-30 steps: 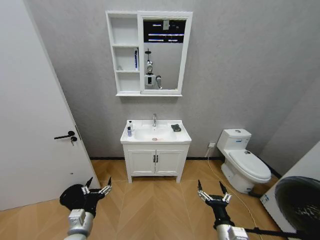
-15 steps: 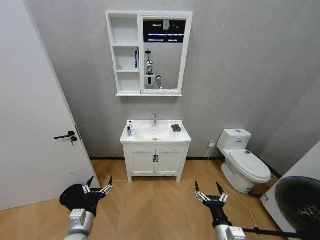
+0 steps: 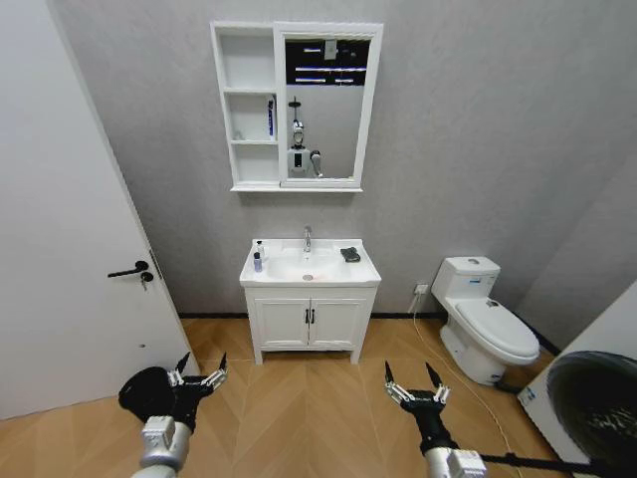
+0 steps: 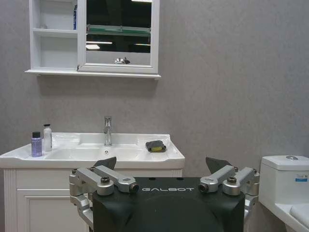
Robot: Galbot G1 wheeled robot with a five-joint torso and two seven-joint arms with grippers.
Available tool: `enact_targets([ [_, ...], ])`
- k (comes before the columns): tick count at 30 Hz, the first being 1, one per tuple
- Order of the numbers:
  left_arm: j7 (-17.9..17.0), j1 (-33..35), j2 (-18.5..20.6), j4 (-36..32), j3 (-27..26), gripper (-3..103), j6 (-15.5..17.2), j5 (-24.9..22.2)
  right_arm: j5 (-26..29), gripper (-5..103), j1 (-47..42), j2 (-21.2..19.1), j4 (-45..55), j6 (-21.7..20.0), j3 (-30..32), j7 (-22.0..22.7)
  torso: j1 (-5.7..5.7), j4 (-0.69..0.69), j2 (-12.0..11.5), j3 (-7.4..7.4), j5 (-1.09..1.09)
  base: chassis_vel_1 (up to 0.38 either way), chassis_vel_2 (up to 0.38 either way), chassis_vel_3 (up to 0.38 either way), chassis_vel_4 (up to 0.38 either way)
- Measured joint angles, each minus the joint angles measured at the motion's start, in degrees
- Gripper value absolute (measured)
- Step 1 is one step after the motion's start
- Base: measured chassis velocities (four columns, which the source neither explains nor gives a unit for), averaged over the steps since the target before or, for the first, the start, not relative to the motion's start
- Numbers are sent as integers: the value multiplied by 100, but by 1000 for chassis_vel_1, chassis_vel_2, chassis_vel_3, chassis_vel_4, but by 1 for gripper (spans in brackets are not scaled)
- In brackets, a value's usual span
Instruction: Move facial cleanser and shampoo from washbasin to cabinet, then wipe washbasin with towel.
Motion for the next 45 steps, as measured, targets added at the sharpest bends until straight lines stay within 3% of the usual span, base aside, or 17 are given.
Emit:
enact_targets([
  [15,9,11,-81,111,123,98,-47,122,-19,100,-48,7,-95,82,-9,-39,2,-2,-1,0,-2,-160,153,168,-156],
  [16,9,13,-84,119,125,98,-48,127,-23,100,-53,7,-103,92,-13,-41,3,3,-1,1,1,-250,260,250,-268],
  [19,9,14,-96,142,134,98,-53,138,-31,100,-66,9,-118,110,-27,-43,2,-2,-1,0,-4,-260,294,271,-273],
  [28,12,5,-129,198,170,98,-68,166,-63,100,-59,27,-187,146,-59,-44,5,3,-2,2,3,-333,339,326,-354],
  [30,14,-8,-128,217,179,98,-70,168,-64,100,-51,32,-201,152,-58,-44,3,-3,-2,0,-4,-369,366,392,-362],
  [33,15,-26,-132,241,194,98,-73,180,-64,100,-39,32,-222,161,-53,-44,4,2,-2,2,5,-366,374,372,-374],
  [36,15,-38,-152,283,240,98,-73,198,-49,100,-41,16,-228,183,-39,-53,0,-2,0,-1,-4,-368,348,352,-351],
  [40,13,-52,-182,327,311,98,-74,234,-29,100,-25,0,-258,203,-27,-61,3,2,-2,1,3,-334,352,346,-350],
  [41,13,-59,-188,343,331,98,-74,245,-28,100,-18,0,-271,223,-24,-68,2,-1,-1,0,-5,-354,337,340,-357],
  [45,15,-85,-214,405,382,98,-82,278,-70,100,8,0,-360,356,-18,-165,1,2,-1,1,4,-355,354,354,-380],
])
